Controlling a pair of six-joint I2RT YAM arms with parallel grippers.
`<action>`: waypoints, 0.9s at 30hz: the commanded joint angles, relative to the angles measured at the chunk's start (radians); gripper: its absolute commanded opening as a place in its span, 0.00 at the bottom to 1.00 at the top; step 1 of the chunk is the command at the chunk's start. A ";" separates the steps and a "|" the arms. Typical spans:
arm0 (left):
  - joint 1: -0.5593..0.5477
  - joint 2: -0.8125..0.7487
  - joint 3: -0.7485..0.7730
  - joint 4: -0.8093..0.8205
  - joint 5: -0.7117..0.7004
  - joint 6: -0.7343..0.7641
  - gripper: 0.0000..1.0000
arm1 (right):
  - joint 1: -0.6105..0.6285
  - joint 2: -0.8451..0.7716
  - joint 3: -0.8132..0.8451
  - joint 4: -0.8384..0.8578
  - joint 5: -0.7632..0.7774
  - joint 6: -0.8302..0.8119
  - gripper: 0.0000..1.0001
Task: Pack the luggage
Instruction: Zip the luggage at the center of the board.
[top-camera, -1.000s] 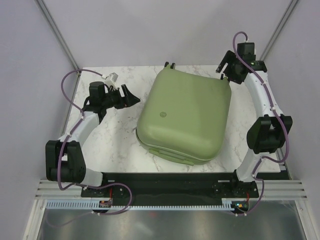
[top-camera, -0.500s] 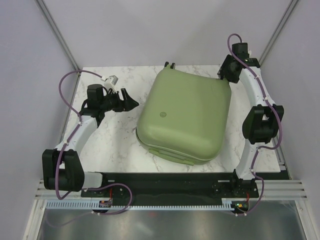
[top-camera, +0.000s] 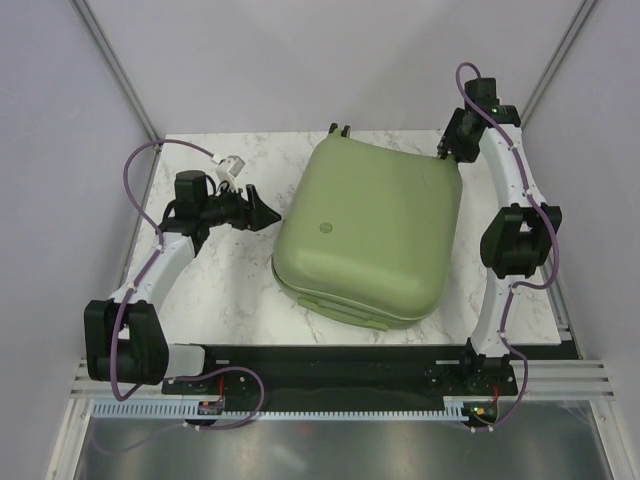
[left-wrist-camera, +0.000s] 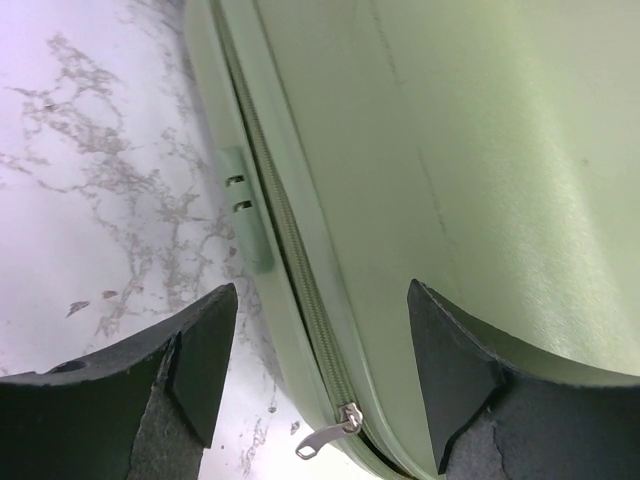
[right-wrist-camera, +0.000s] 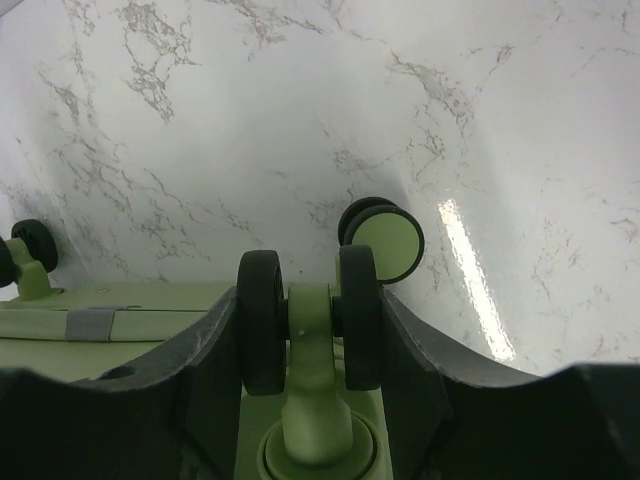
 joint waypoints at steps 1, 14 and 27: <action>-0.001 -0.010 0.013 0.022 0.139 0.074 0.75 | -0.099 0.039 0.078 0.073 0.083 0.007 0.00; -0.024 0.144 0.096 0.094 0.320 0.054 0.71 | -0.254 0.092 0.135 0.076 0.040 -0.035 0.00; -0.095 0.332 0.222 0.114 0.391 0.092 0.71 | -0.338 0.161 0.241 0.112 -0.050 -0.036 0.00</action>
